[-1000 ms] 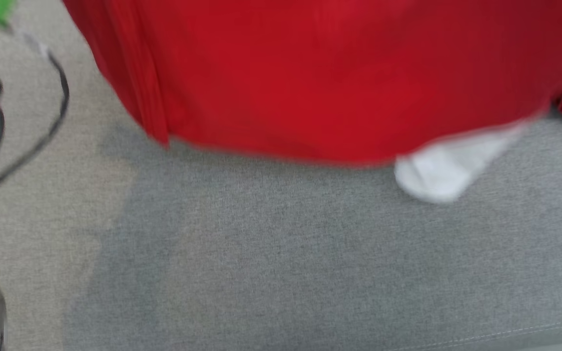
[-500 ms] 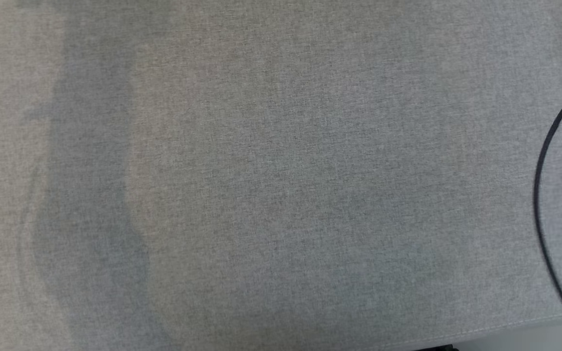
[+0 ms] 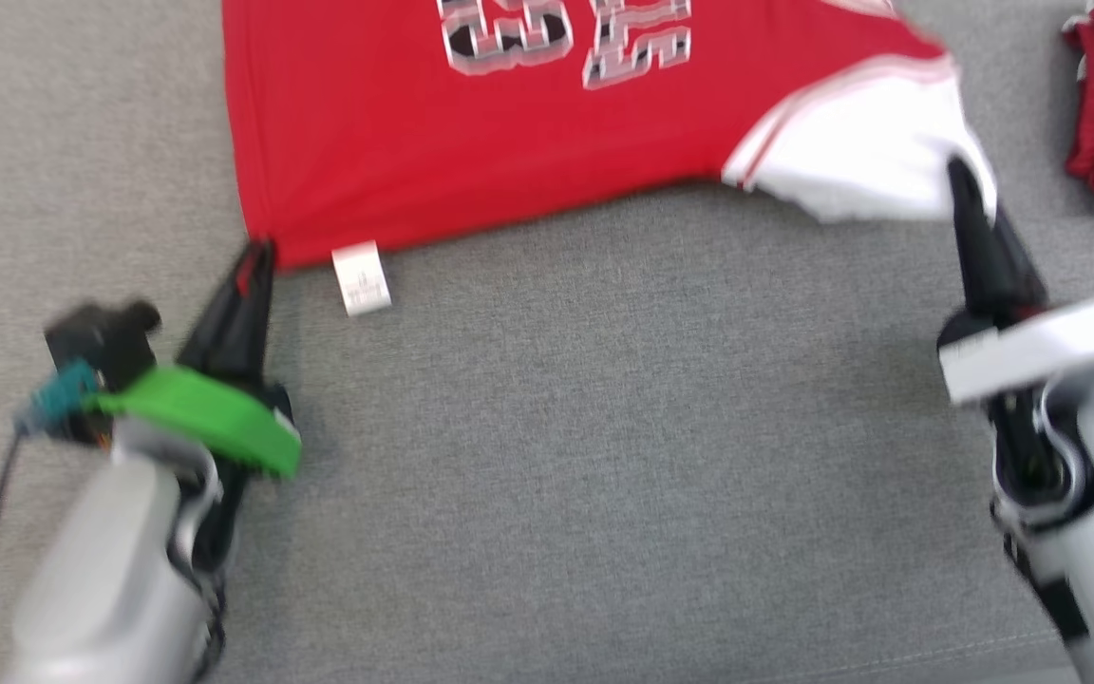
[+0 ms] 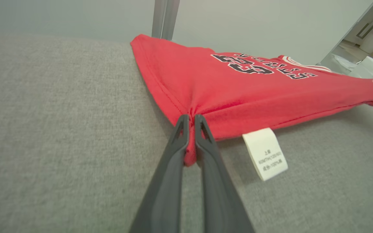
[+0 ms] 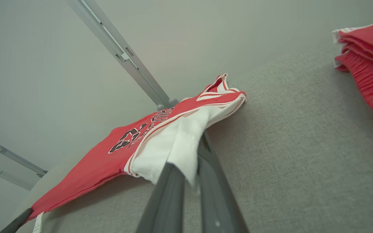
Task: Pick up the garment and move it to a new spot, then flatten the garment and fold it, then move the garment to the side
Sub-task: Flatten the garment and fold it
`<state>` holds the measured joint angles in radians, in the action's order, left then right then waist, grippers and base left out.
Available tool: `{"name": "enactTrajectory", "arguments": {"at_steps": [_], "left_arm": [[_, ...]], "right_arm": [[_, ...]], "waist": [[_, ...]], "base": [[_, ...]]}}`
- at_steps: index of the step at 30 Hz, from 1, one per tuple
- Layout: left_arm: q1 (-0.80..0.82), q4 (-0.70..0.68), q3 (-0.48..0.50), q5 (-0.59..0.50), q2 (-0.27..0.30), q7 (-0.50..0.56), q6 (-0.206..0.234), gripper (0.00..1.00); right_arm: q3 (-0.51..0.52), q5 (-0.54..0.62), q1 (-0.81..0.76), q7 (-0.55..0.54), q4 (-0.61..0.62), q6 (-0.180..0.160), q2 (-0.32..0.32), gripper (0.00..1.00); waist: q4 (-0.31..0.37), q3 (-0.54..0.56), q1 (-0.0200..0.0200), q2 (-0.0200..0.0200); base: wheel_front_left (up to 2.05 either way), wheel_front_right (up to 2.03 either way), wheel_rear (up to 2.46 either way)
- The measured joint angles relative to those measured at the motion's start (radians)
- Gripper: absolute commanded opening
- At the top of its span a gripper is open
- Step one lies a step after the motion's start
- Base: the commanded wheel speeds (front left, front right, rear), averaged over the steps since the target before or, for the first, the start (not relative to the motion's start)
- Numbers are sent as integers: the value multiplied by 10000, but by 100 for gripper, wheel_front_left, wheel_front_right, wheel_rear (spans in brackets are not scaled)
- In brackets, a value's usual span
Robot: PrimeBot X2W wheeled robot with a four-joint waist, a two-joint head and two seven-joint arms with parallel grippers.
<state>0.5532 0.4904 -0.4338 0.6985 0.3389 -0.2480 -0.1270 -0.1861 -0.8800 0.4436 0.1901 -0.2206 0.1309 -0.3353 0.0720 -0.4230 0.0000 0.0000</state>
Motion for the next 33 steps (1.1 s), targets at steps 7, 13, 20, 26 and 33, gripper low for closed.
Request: {"name": "enactTrajectory", "arguments": {"at_steps": [7,13,20,26,33], "left_arm": [[-3784,-2159,-59,395,-165,-82,1030,0],[-6340,-3967,-339,980,-485,140,1770,0],[-6721,-5641,-527,1313,-198,1260,2004,0],[-4893,-5883,-523,1547,-86,2502,1962,0],[-3175,-4941,-395,1904,-182,3712,2023,0]], "right_arm": [[272,-161,-3533,155,750,4,-132,0],[986,-297,-5939,226,1407,2,261,0],[1810,-88,-5859,-604,2727,2,259,0],[1745,788,-3811,-2742,2472,-2,299,0],[1906,1766,-1904,-4571,1885,-2,301,0]], "waist": [[-172,1280,-1,0],[-300,2094,-1,0],[-522,2146,-1,0],[-608,1910,-1,0],[-866,1439,-1,0]], "base": [[0,0,0],[0,0,0],[0,0,0],[0,0,0],[0,0,0]]}}
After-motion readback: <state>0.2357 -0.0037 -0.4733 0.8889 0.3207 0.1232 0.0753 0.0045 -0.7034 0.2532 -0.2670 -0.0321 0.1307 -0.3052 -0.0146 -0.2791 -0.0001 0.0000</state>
